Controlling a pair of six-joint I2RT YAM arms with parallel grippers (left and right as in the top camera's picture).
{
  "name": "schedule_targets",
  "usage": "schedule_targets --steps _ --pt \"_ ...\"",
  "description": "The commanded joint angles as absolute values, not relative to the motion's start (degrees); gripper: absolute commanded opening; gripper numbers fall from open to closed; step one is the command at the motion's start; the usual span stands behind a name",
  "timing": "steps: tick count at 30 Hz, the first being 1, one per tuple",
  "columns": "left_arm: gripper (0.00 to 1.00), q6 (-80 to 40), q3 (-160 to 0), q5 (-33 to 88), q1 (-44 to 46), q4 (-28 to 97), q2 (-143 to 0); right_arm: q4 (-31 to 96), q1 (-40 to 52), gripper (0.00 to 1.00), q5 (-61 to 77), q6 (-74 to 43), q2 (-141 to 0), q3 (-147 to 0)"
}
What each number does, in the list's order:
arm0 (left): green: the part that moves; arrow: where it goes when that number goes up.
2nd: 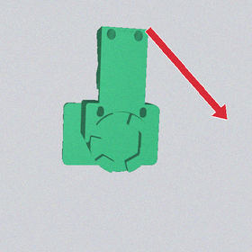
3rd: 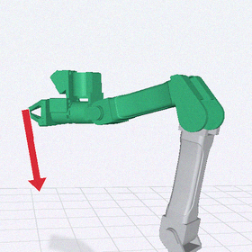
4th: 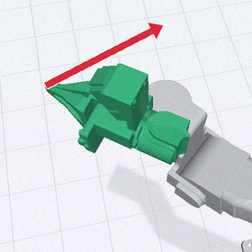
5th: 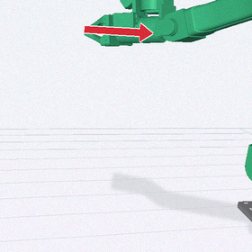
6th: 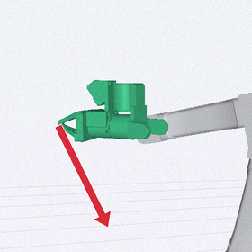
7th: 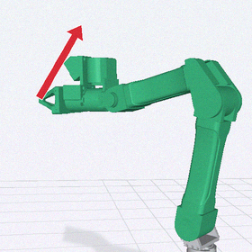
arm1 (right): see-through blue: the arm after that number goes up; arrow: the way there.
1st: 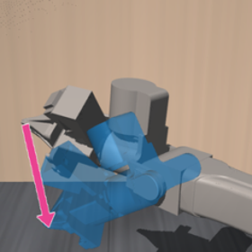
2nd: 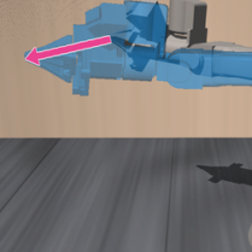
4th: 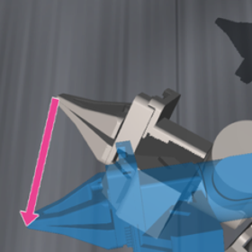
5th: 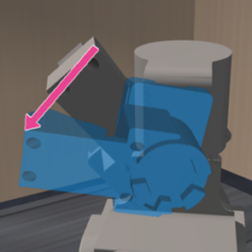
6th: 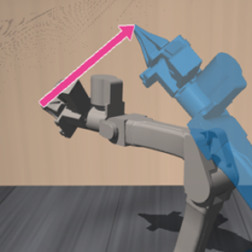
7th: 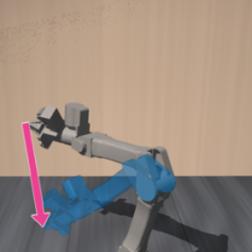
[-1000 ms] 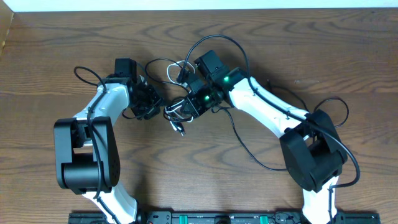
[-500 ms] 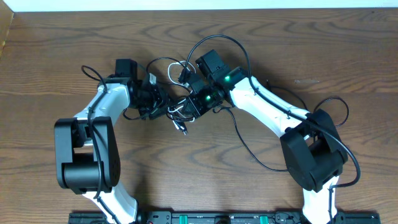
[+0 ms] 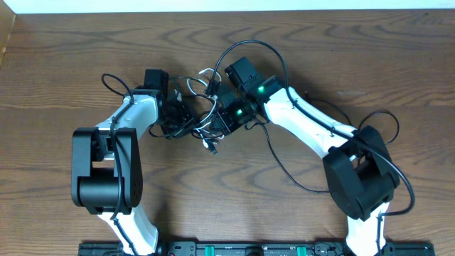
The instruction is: Untangle cables
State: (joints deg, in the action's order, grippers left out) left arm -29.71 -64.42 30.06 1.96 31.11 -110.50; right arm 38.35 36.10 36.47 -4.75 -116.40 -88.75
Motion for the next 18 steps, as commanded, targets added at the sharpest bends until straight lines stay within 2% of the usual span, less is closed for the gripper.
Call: schedule_targets --steps 1,5,9,11,18 --pt "0.19 -33.56 -63.96 21.15 1.58 31.18 -113.49 39.40 33.50 0.01 35.79 -4.19 -110.06 -88.92" --pt "0.22 -33.54 -63.99 21.41 1.58 31.20 -113.47 42.02 31.48 0.01 30.28 -4.14 -105.43 -88.92" --pt "0.44 -33.54 -64.03 21.56 1.58 31.16 -113.43 45.01 29.65 0.01 25.71 -3.18 -100.64 -88.92" --pt "0.62 -33.52 -64.03 21.47 1.58 31.16 -113.43 46.30 28.97 0.01 23.11 -3.05 -98.41 -88.92" --pt "0.64 -33.52 -64.03 21.32 1.58 31.18 -113.43 49.50 25.63 0.01 10.66 -3.14 -91.15 -88.92"
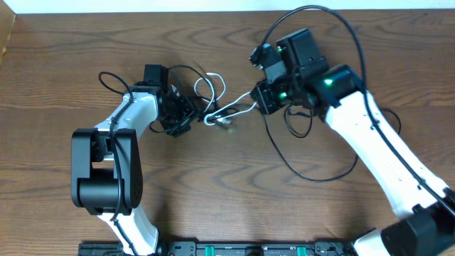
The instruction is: Untangle cables
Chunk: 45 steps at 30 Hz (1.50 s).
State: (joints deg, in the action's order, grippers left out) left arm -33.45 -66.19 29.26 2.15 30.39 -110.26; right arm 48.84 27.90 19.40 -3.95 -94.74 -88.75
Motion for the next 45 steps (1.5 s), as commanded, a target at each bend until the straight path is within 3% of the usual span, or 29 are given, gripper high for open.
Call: schedule_targets --steps 1,5,10,17,19,22,23,24,25,45 --pt "0.63 -33.52 -64.03 21.30 1.58 31.18 -113.43 49.80 24.99 0.01 9.39 -3.14 -90.56 -88.92" --pt "0.64 -33.54 -64.03 20.86 1.58 31.20 -113.43 50.41 22.94 0.01 4.32 -3.18 -90.11 -88.92" --pt "0.63 -33.54 -64.03 20.69 1.58 31.31 -113.43 53.84 19.16 0.01 -12.69 -8.23 -90.32 -88.90" --pt "0.64 -33.80 -64.03 20.71 1.58 31.86 -113.43 58.00 14.46 0.06 -13.10 -9.43 -90.35 -88.79" --pt "0.63 -33.80 -64.03 20.71 1.58 31.83 -113.43 58.61 13.76 0.21 -12.43 -9.41 -90.39 -88.79" --pt "0.64 -33.80 -64.03 20.71 1.58 31.86 -113.43 58.92 13.50 0.54 -10.52 -9.39 -90.39 -88.79" --pt "0.64 -33.78 -64.03 20.71 1.58 31.86 -113.43 58.94 13.54 0.81 -10.35 -9.39 -90.39 -88.79" --pt "0.64 -33.78 -64.03 20.71 1.58 31.86 -113.43 58.94 13.54 0.95 -10.35 -9.39 -90.39 -88.79" --pt "0.63 -33.78 -64.03 20.71 1.58 31.86 -113.43 59.02 13.54 0.99 -10.35 -9.39 -90.39 -88.79" --pt "0.64 -33.76 -64.03 20.71 1.58 32.25 -113.43 60.10 13.54 0.99 -9.93 -9.39 -90.39 -88.79"
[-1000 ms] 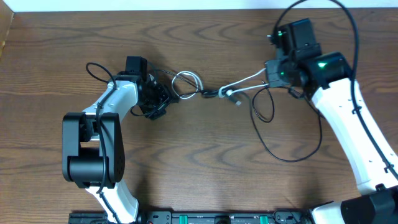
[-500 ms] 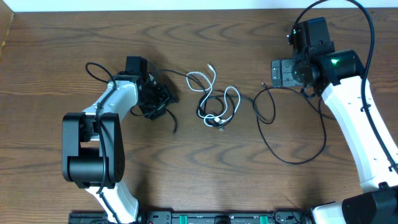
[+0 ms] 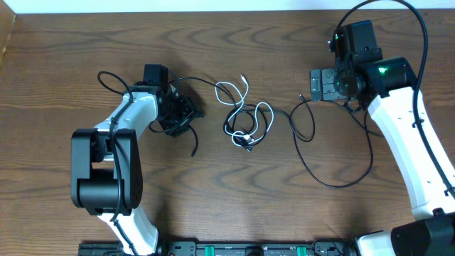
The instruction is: Untangle cables
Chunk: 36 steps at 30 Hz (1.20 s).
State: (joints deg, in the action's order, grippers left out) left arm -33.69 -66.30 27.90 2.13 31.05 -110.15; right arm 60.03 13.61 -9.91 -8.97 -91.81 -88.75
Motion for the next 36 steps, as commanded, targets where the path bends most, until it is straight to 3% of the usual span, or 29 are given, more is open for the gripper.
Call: schedule_targets --steps 1,36 --pt "0.64 -33.76 -64.03 20.69 1.58 32.25 -113.43 60.10 13.54 0.99 -9.91 -9.39 -90.39 -88.79" --pt "0.64 -33.74 -64.03 19.81 1.58 32.25 -113.43 60.07 13.58 0.99 -9.91 -9.39 -90.39 -88.79"
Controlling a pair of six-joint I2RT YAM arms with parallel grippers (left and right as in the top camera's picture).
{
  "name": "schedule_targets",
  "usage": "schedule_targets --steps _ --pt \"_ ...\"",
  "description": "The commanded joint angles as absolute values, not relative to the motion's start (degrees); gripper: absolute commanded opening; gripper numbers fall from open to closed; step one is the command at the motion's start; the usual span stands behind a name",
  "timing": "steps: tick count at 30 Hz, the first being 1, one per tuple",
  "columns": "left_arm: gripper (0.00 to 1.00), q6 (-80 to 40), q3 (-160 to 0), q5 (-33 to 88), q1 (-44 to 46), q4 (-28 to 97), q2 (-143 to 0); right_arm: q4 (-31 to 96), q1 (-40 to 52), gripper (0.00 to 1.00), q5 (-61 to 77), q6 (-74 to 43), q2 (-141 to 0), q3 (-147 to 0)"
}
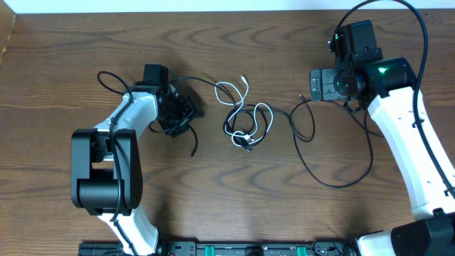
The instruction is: Untangle cables
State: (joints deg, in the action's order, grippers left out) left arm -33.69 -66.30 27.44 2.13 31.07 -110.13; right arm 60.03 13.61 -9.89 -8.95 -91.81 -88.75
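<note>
Only the overhead view is given. A white cable [264,108] lies loose in loops at the table's middle, apart from both grippers. My left gripper [182,114] sits left of it, shut on a bunched black cable [193,142] whose tail trails toward the front. At the far right, my right gripper [307,85] stands open. The end of a second black cable [318,178] lies just below its fingertips. That cable makes a small loop, then sweeps in a wide curve under the right arm.
The wooden table [234,206] carries nothing else. Each arm's own black wiring arcs beside it, at the left arm [106,78] and over the right wrist [419,28]. The white far edge of the table runs along the top.
Both grippers were together in one tangle at the middle. Then my right gripper was further right, with the white cable stretched between the two. After that it stood far right, the white cable lying free in the middle, and nothing has changed since. The left stayed put.
</note>
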Motion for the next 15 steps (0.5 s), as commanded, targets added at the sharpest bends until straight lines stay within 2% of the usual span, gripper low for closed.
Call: schedule_targets --steps 1,4,8,15 --pt "0.64 -33.74 -64.03 19.84 1.58 32.25 -113.43 60.10 13.58 0.99 -9.91 -9.39 -90.39 -88.79" --pt "0.64 -33.74 -64.03 19.81 1.58 32.23 -113.43 60.10 13.58 0.99 -9.91 -9.39 -90.39 -88.79" --pt "0.99 -33.74 -64.03 19.84 1.58 32.25 -113.43 60.10 13.58 0.99 -9.91 -9.39 -90.39 -88.79" --pt "1.00 -32.73 -64.03 18.50 1.58 32.23 -113.43 60.07 13.58 0.99 -9.91 -9.39 -90.39 -88.79"
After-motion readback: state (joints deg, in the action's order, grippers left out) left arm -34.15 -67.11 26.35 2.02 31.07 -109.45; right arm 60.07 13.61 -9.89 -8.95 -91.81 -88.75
